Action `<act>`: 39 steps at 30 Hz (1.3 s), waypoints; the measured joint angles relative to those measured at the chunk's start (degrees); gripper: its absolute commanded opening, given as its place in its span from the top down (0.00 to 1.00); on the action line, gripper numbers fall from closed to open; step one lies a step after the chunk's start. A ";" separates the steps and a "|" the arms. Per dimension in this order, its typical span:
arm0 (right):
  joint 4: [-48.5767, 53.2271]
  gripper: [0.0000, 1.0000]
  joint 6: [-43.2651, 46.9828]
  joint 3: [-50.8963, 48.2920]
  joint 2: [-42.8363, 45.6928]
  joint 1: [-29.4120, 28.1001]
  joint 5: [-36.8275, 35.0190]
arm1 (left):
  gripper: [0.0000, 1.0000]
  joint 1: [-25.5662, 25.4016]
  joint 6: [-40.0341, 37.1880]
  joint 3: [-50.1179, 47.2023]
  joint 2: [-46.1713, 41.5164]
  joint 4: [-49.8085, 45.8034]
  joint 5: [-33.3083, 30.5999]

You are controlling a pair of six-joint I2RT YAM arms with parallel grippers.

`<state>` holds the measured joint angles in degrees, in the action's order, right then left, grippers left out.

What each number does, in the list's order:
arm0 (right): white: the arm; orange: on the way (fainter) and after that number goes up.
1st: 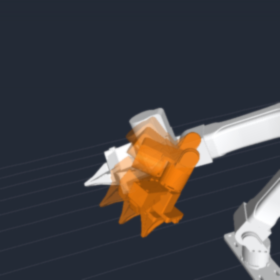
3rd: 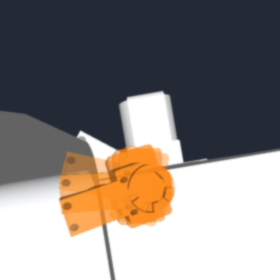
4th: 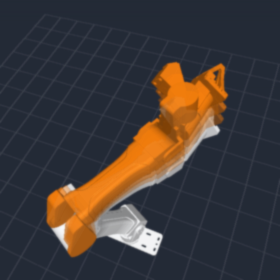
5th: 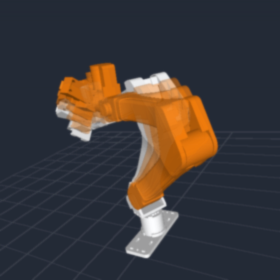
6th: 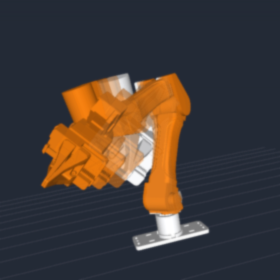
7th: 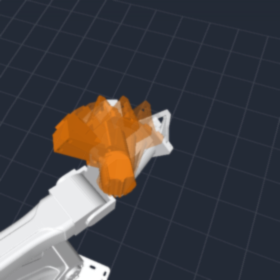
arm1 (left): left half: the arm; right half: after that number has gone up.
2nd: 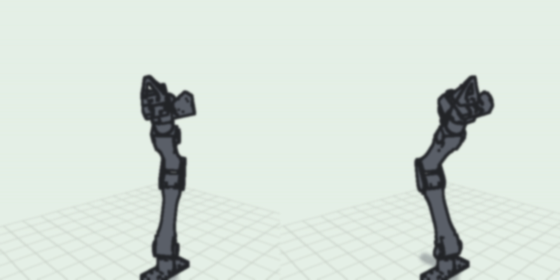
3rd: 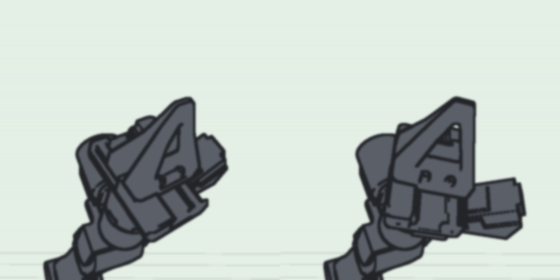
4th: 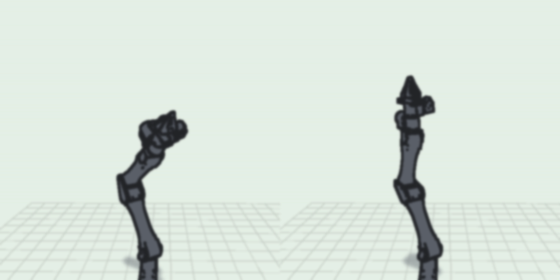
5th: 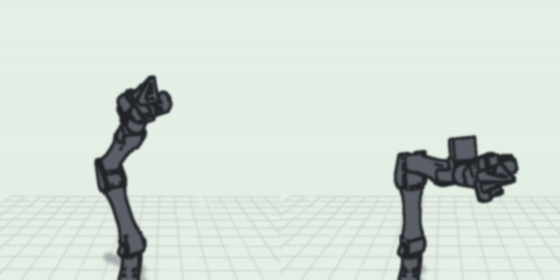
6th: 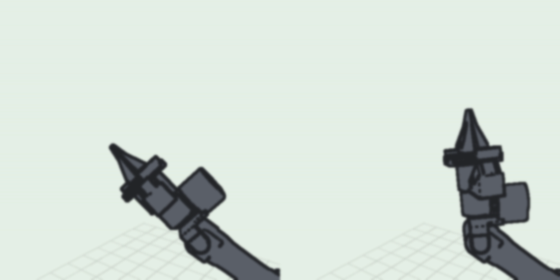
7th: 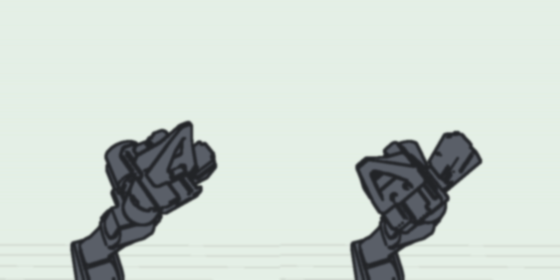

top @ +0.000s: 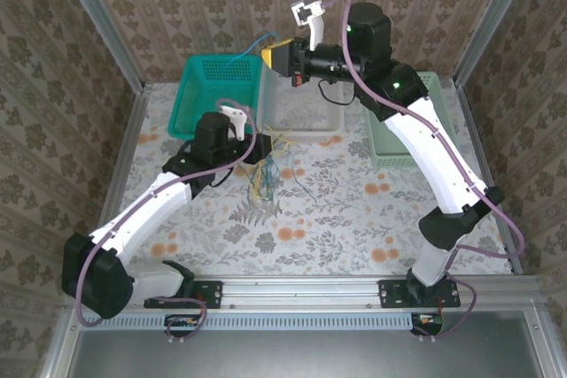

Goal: Untangle the cables

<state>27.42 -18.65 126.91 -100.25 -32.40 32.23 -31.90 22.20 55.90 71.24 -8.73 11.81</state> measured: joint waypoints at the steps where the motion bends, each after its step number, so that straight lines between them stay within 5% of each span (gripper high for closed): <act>1: 0.09 1.00 -0.02 -0.28 0.00 0.00 -0.02 | 0.72 0.00 0.09 0.00 0.44 0.52 -0.04; 14: 2.58 1.00 0.87 -8.96 5.01 5.01 -3.52 | 0.80 0.00 -0.37 -0.87 2.62 2.67 -0.37; 15: 2.56 1.00 0.85 -9.70 5.70 5.53 -3.96 | 0.77 0.00 -0.37 -1.09 2.62 2.80 -0.20; 16: 2.49 1.00 0.85 -10.29 6.29 5.88 -4.59 | 0.62 0.00 -0.35 -1.31 2.64 2.82 -0.09; 17: 2.40 1.00 0.83 -10.64 6.75 6.03 -4.98 | 0.31 0.00 -0.37 -1.51 2.64 2.91 0.04; 18: 2.16 1.00 0.79 -10.93 7.10 6.05 -5.11 | 0.21 0.00 -0.48 -1.68 2.64 2.97 0.22; 22: 0.22 1.00 0.20 -12.20 7.98 5.99 -5.25 | 0.14 0.00 -0.11 -3.39 2.49 4.04 0.15; 39: -5.01 1.00 -4.17 -15.21 7.93 5.99 -5.25 | 0.18 -3.45 -4.94 -11.52 0.74 8.83 5.29</act>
<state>22.41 -22.83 111.70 -92.31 -26.41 26.98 -35.35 17.26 44.38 71.99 0.10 17.10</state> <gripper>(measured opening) 0.052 0.832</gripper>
